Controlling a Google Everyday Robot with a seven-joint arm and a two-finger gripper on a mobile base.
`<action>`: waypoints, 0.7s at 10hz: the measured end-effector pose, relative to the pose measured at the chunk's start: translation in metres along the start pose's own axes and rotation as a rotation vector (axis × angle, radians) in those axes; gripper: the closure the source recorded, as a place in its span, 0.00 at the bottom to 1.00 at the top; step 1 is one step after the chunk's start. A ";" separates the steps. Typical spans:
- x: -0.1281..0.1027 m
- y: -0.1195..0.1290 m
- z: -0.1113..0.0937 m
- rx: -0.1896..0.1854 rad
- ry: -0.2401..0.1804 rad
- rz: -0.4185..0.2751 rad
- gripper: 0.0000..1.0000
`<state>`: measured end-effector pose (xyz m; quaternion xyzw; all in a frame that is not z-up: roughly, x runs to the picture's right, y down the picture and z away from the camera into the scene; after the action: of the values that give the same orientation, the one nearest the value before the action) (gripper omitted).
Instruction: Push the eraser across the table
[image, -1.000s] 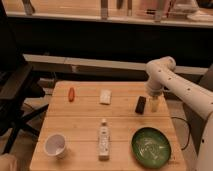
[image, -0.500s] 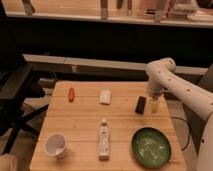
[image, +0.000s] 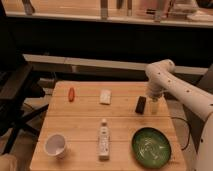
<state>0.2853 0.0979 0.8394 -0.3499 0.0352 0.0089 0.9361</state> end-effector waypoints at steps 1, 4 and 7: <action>-0.001 0.000 0.001 -0.001 0.002 -0.002 0.20; -0.002 0.000 0.006 -0.005 0.004 -0.008 0.20; -0.006 0.001 0.011 -0.010 0.008 -0.019 0.20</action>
<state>0.2801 0.1060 0.8470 -0.3551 0.0356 -0.0009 0.9342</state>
